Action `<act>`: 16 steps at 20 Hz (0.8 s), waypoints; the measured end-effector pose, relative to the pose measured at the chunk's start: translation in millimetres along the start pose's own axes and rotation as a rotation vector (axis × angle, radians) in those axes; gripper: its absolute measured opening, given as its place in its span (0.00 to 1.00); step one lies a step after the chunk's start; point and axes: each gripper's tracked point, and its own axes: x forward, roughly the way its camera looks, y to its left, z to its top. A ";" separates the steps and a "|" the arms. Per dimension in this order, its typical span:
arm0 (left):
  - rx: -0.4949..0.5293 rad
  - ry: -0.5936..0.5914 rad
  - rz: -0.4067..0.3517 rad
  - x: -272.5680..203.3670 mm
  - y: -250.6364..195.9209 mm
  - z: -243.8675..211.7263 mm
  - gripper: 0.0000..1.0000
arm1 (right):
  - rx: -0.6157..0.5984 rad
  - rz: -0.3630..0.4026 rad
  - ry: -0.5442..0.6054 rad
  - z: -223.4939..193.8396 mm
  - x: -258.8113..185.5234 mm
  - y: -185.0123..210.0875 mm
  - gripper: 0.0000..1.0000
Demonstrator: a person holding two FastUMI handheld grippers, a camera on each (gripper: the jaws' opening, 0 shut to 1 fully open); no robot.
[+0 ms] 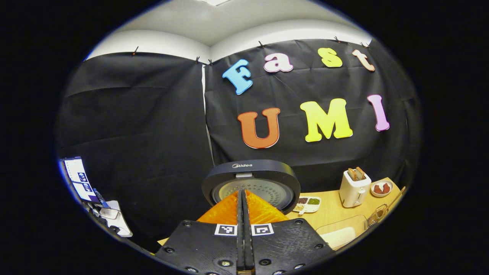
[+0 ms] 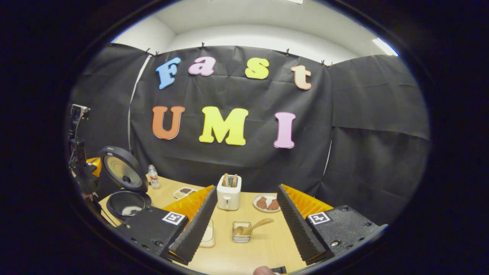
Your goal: Close the left gripper, press the button to open the rice cooker; take a wooden spoon from the chopstick holder with the right hand, scoop a spoonful of rice and pour it into the rice cooker, then put the wooden spoon back into the chopstick holder.
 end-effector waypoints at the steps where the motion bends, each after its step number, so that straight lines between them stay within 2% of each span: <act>1: 0.005 -0.025 -0.014 -4.6 -2.4 9.4 0.01 | -0.002 0.000 -0.002 -3.2 0.1 -1.4 1.00; 2: 0.007 -0.040 -0.032 -9.5 -6.3 16.8 0.04 | 0.000 0.001 -0.001 -3.5 -0.6 -1.2 1.00; 5: -0.017 -0.060 -0.108 -26.5 -18.8 27.9 0.49 | 0.011 -0.002 0.009 -8.2 0.9 -3.1 1.00; 7: 0.022 -0.087 -0.105 -33.5 -15.1 32.9 0.80 | 0.018 -0.004 0.011 -11.6 1.9 -5.7 0.99; 10: 0.084 -0.124 -0.078 -46.2 -10.9 41.1 0.95 | 0.036 -0.001 0.009 -12.8 2.9 -6.0 1.00; 14: 0.039 -0.067 -0.144 -56.9 -25.8 32.6 0.95 | 0.061 -0.011 -0.012 -14.2 5.3 -11.7 1.00; 16: 0.031 -0.070 -0.144 -56.7 -23.5 36.5 0.96 | 0.085 -0.011 -0.016 -18.3 10.7 -12.7 1.00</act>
